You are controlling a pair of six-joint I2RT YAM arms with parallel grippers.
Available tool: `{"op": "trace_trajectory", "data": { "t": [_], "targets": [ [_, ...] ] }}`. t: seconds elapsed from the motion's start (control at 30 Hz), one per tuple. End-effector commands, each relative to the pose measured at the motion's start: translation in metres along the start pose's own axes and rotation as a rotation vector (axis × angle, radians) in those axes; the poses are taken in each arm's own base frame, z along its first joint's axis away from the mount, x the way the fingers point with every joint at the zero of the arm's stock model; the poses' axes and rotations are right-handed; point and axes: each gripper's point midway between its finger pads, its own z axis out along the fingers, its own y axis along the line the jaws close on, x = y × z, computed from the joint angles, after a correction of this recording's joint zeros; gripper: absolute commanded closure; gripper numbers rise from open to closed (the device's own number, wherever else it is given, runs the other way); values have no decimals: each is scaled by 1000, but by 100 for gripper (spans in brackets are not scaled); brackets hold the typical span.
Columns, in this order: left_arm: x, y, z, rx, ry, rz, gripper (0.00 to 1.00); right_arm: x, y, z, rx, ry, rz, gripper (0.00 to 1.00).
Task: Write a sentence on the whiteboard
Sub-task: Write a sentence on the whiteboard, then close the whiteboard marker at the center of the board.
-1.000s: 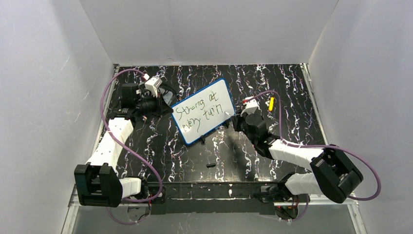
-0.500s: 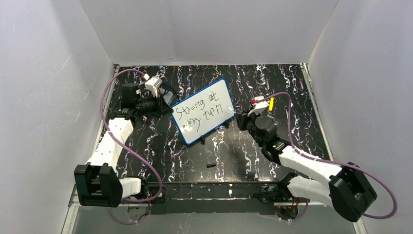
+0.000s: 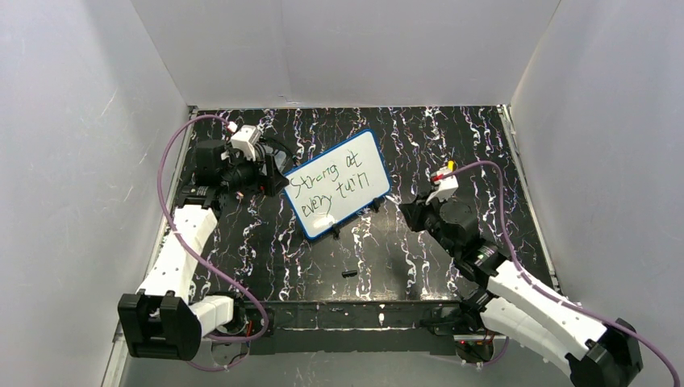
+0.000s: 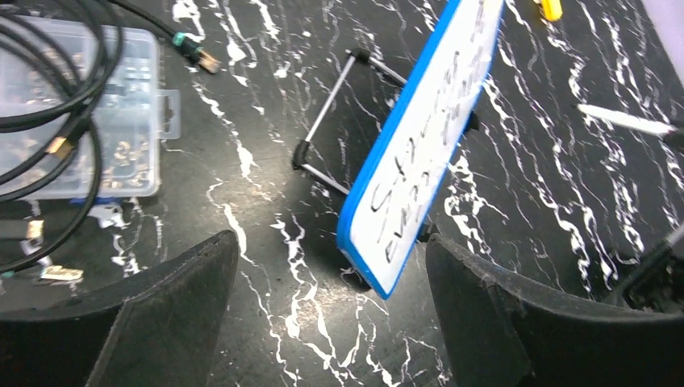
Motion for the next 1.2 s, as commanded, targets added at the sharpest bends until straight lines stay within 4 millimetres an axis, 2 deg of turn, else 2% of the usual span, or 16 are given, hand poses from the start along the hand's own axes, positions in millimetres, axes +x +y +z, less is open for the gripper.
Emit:
{"op": "trace_trajectory", "data": {
  "t": [0.0,0.03,0.07,0.17,0.33,0.4,0.47,0.57,0.77,0.9,0.97,1.1,1.17],
  "targets": [
    [-11,15,-16,-142,-72,21,14,-8,10,-22,-46,40,47,99],
    [-15,13,-21,-148,-91,38,6,-7,12,-25,-56,53,49,99],
    [-20,7,-27,-141,-114,70,2,-6,14,-28,-68,69,50,99],
    [-30,-19,-44,-115,-199,214,2,2,23,-37,-115,135,51,99],
    [-15,-73,-60,-22,-182,346,2,15,40,-54,-212,242,59,99],
    [-6,-86,-64,-8,-153,339,2,22,41,-60,-229,280,59,99],
    [8,-102,-63,31,-122,325,2,30,38,-64,-220,306,61,99],
    [34,-122,-51,47,-52,256,2,33,35,-68,-208,314,74,99],
    [86,-152,-19,87,85,219,2,25,25,-74,-143,277,104,99],
    [114,-180,-7,236,160,195,2,23,17,-76,-83,269,139,99],
    [135,-200,-6,373,184,249,2,23,14,-78,-61,277,146,99],
    [175,-207,1,450,265,342,3,24,15,-80,-66,284,158,99],
    [188,-211,4,464,295,396,5,23,15,-81,-69,282,158,99]
  ]
}}
